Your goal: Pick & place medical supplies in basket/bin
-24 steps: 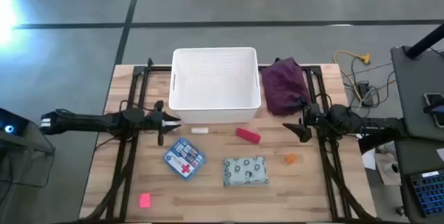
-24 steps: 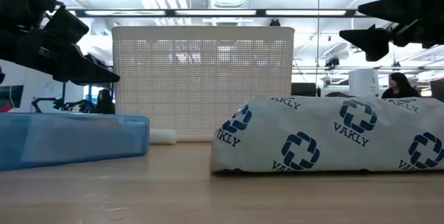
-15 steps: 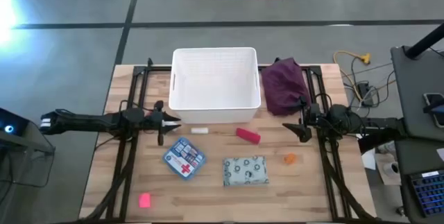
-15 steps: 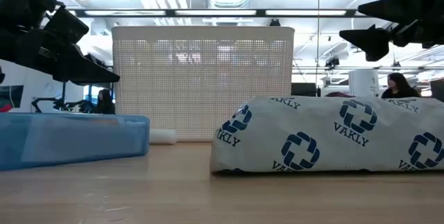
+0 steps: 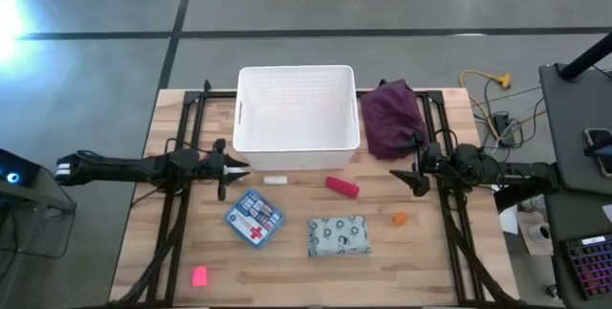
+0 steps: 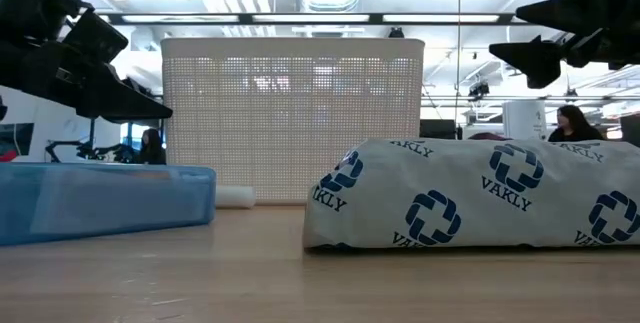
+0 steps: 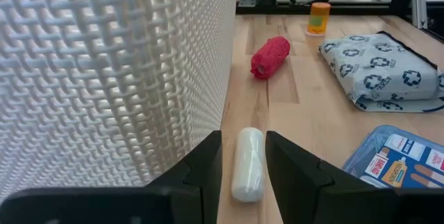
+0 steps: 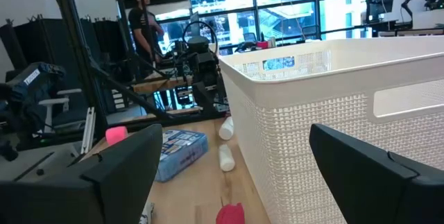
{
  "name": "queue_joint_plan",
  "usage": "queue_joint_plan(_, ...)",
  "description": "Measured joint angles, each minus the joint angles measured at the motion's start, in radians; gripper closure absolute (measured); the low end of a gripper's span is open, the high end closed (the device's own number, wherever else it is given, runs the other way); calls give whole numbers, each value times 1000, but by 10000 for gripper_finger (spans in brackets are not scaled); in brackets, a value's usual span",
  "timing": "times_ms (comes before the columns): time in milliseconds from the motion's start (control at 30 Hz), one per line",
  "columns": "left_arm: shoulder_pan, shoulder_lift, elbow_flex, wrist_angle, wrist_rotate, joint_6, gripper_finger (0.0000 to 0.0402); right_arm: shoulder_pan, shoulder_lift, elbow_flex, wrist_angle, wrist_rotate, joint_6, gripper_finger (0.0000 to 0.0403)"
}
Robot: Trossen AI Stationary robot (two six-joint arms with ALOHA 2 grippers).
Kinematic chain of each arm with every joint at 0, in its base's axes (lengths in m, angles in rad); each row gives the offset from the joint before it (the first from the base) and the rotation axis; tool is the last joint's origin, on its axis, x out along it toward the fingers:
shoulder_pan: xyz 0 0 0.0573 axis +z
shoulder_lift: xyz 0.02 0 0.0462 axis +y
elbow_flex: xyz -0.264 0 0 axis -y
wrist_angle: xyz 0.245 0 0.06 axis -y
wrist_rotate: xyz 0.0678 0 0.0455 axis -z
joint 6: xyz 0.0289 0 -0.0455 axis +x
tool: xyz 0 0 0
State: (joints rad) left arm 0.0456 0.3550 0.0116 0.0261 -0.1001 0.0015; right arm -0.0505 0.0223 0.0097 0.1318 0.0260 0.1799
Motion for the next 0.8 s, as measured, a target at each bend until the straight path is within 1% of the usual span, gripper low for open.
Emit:
queue_joint_plan(600, 0, 0, 0, 0, 0, 0, 307, 0, 0, 0, 0, 0, 7, 49)
queue_joint_plan(633, 0, 0, 0, 0, 0, 0, 307, 0, 0, 0, 3, 6, 32, 49)
queue_joint_plan(667, 0, 0, 0, 0, 0, 0, 307, 0, 1, 0, 6, 19, 93, 49)
queue_joint_plan(800, 0, 0, 0, 0, 0, 0, 307, 0, -1, 0, 41, 34, 493, 49)
